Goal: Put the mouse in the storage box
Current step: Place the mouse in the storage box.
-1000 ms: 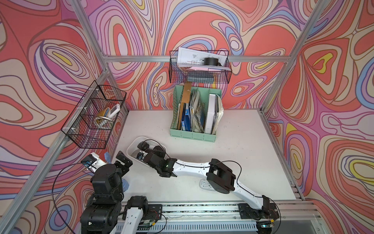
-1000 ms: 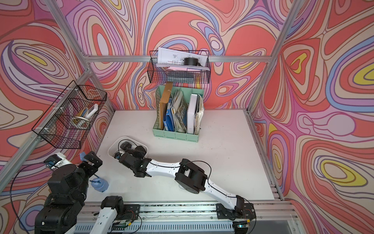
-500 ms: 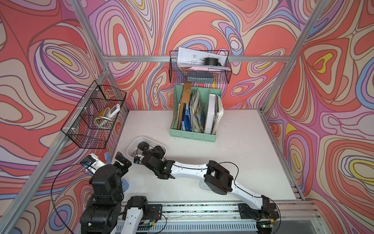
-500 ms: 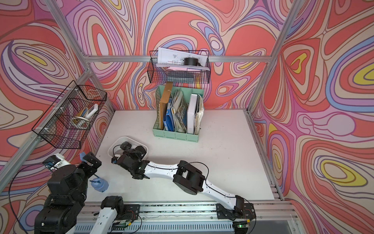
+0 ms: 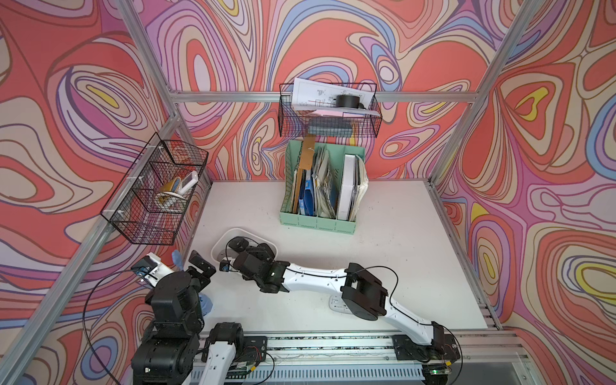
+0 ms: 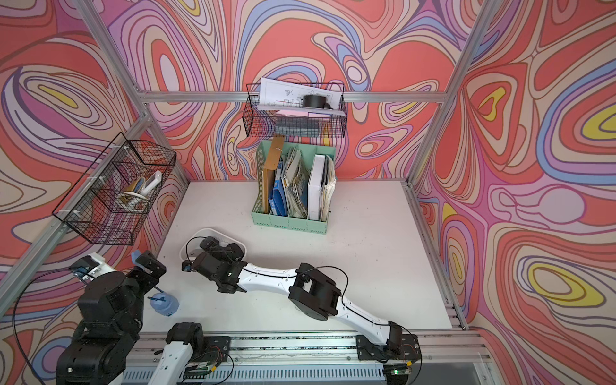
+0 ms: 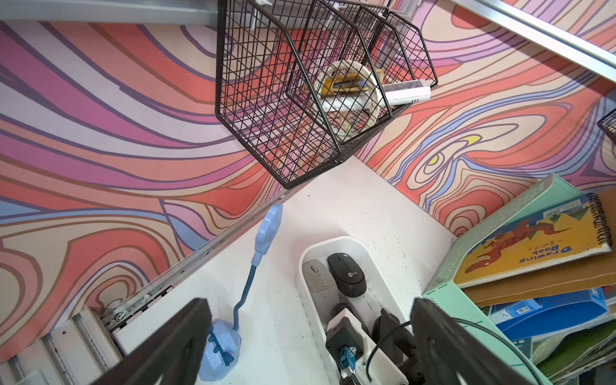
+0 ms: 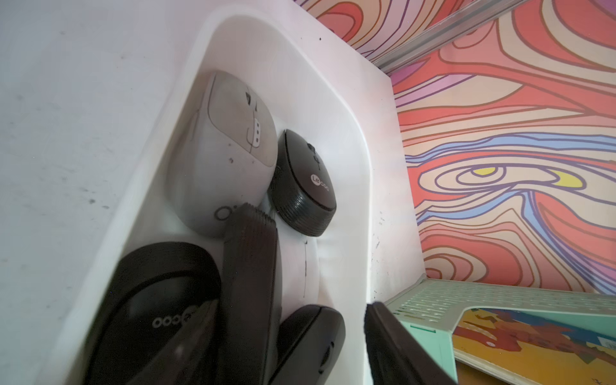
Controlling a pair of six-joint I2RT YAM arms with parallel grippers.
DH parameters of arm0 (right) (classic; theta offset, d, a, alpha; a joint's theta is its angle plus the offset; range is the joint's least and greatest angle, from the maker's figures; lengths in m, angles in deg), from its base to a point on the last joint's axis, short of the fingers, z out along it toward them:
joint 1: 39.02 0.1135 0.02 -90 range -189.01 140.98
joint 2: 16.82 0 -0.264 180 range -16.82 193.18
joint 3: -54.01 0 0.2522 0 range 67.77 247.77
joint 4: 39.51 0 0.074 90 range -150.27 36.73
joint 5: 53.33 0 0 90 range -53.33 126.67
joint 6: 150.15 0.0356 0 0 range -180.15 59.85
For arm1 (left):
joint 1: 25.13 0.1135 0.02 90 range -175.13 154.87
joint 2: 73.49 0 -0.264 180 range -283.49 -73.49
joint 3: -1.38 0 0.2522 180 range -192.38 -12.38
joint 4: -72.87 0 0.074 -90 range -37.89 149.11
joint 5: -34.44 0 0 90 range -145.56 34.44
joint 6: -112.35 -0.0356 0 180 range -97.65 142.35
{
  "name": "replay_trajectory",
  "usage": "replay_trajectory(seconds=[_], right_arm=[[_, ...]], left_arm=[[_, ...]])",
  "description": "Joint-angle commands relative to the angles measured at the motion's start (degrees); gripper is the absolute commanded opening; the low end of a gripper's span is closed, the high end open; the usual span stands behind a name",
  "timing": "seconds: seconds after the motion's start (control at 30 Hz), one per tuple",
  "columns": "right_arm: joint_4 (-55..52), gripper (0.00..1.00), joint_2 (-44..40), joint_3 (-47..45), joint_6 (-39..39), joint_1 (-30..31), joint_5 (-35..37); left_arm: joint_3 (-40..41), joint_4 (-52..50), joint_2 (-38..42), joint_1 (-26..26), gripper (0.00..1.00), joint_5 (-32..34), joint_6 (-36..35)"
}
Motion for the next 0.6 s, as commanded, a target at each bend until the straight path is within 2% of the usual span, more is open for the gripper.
replay_trajectory(seconds=[0.0, 0.17, 0.37, 0.47, 0.57], right_arm=[[-0.8, 0.71, -6.48, -1.24, 5.98, 0.41, -2.96], [1.43, 0.73, -13.65, -7.05, 13.57, 0.04, -2.19], [2.73, 0.74, -27.14, -21.0, 27.36, -1.69, 0.45], [1.27, 0.75, -34.98, -29.28, 36.08, -3.33, 2.11], [-1.14, 0.76, -43.52, -38.07, 45.61, -5.95, 4.03]], left_arm=[[0.65, 0.33, 0.31, -0.34, 0.99, 0.8, -0.96], [0.79, 0.71, 0.06, -0.3, 0.99, -0.81, -1.09], [1.05, 1.43, -2.64, -0.3, 0.99, -8.19, 0.25], [0.88, 1.69, -7.35, -0.3, 0.99, -17.04, 0.63], [0.88, 2.35, -16.23, -0.3, 0.99, -31.26, 0.0]])
